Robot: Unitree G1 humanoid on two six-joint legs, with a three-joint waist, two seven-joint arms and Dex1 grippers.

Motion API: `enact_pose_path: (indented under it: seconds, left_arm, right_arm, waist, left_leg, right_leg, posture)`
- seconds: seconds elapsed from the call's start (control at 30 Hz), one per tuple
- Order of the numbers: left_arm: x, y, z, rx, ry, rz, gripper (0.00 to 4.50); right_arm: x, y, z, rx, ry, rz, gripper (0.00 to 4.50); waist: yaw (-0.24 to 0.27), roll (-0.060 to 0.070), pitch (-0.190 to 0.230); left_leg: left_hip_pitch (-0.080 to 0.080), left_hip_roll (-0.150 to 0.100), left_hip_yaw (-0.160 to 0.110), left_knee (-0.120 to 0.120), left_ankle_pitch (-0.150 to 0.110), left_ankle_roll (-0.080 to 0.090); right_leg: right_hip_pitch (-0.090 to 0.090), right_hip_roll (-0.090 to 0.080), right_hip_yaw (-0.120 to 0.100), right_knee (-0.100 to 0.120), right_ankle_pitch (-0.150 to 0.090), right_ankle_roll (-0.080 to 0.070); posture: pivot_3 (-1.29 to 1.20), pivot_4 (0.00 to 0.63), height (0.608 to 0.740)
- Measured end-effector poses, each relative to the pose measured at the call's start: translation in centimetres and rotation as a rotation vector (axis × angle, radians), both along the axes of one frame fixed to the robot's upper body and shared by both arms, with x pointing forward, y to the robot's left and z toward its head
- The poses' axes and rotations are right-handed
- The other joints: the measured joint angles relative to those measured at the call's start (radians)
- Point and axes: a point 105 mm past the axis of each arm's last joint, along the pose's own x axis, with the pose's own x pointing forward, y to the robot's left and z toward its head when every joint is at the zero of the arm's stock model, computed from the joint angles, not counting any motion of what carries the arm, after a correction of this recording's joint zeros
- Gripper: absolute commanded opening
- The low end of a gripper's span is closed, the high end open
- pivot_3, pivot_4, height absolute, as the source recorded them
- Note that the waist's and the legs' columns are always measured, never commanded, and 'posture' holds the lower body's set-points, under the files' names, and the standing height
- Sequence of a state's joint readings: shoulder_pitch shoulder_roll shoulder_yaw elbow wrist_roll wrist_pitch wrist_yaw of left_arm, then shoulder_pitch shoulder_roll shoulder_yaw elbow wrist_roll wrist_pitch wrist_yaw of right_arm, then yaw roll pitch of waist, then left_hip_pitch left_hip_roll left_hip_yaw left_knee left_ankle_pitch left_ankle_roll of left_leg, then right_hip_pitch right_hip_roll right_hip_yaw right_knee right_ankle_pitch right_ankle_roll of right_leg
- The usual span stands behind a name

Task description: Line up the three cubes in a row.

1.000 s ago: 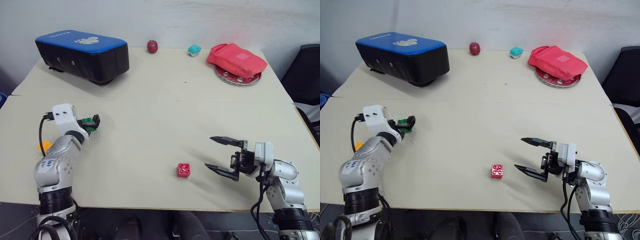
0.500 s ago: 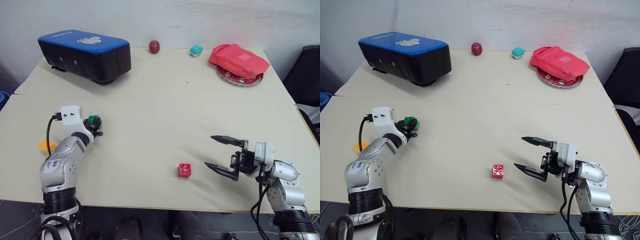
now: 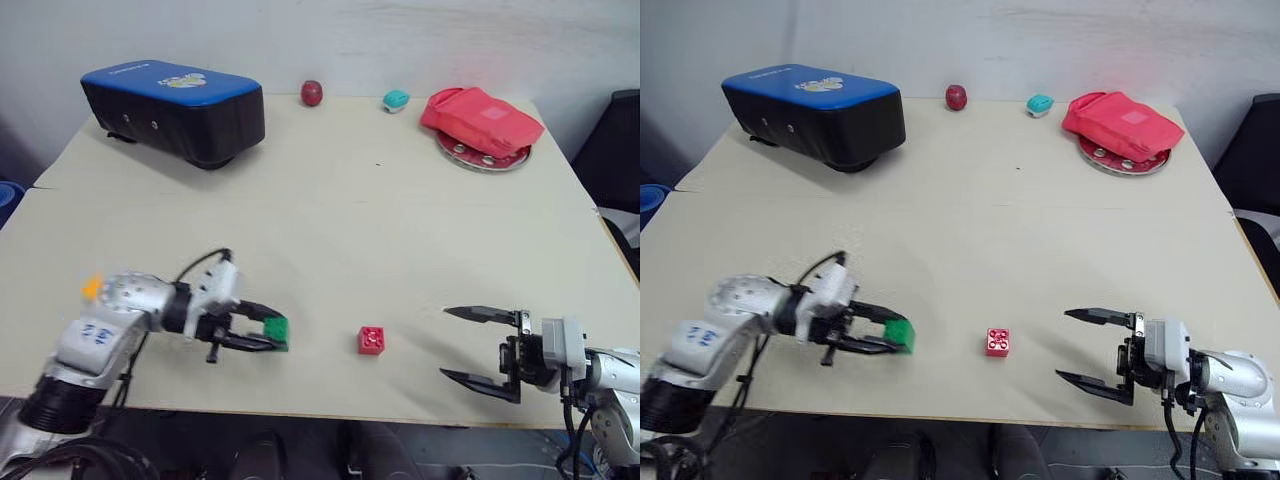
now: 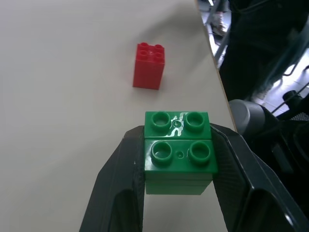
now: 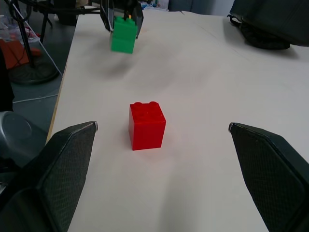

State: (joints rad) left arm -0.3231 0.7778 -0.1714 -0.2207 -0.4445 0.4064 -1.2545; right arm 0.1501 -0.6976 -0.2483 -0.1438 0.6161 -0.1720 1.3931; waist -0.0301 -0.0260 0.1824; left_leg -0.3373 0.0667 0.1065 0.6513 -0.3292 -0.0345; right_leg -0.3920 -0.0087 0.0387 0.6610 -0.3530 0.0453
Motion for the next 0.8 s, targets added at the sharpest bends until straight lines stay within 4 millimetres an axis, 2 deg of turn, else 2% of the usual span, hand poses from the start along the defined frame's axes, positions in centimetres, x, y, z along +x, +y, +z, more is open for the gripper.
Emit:
enact_pose_path:
  seconds: [0.1, 0.2, 0.63, 0.7, 0.8]
  left_arm:
    - [0.6, -1.7, -1.2, 0.036, -0.053, 0.0, 1.5]
    - [0.9, -1.7, -2.3, 0.07, -0.046, 0.018, 1.5]
    - [2.2, -3.6, -2.6, 0.045, -0.101, 0.034, 1.5]
    - [2.2, -3.7, -2.6, 0.039, -0.105, 0.032, 2.22]
    - [2.1, -3.6, -2.7, 0.044, -0.099, 0.021, 2.91]
  right_arm:
    - [-0.6, 0.6, 0.2, 0.004, 0.009, -0.005, 4.5]
    - [-0.9, 1.1, 0.5, 0.012, 0.011, -0.008, 4.5]
    - [-0.8, 1.4, 0.9, 0.023, 0.006, -0.036, 4.5]
    - [-0.8, 1.4, 0.9, 0.024, 0.003, -0.036, 4.5]
    - [-0.7, 1.4, 0.8, 0.03, 0.002, -0.036, 4.5]
  waist:
    - [-0.001, 0.0, 0.0]
    - [-0.003, 0.0, 0.0]
    - [0.004, 0.0, 0.0]
    - [0.005, 0.0, 0.0]
    - [0.004, 0.0, 0.0]
  left_leg:
    - [0.0, 0.0, 0.0, -0.001, 0.0, 0.0]
    - [0.0, 0.0, 0.0, 0.0, 0.0, 0.0]
    - [0.0, -0.001, -0.001, 0.002, -0.001, 0.002]
    - [0.0, -0.001, -0.001, 0.002, -0.001, 0.002]
    - [0.0, -0.001, -0.001, 0.002, -0.001, 0.002]
  right_leg:
    - [-0.001, 0.001, 0.002, 0.0, 0.0, 0.0]
    - [-0.001, 0.001, 0.003, 0.001, 0.0, 0.0]
    - [0.0, 0.0, 0.003, 0.001, 0.001, 0.002]
    - [0.0, 0.0, 0.003, 0.001, 0.001, 0.002]
    - [0.0, 0.0, 0.003, 0.001, 0.001, 0.002]
  posture:
    - [0.0, 0.15, 0.74]
    - [0.0, 0.15, 0.74]
    - [0.0, 0.15, 0.74]
    - [0.0, 0.15, 0.74]
    - [0.0, 0.15, 0.74]
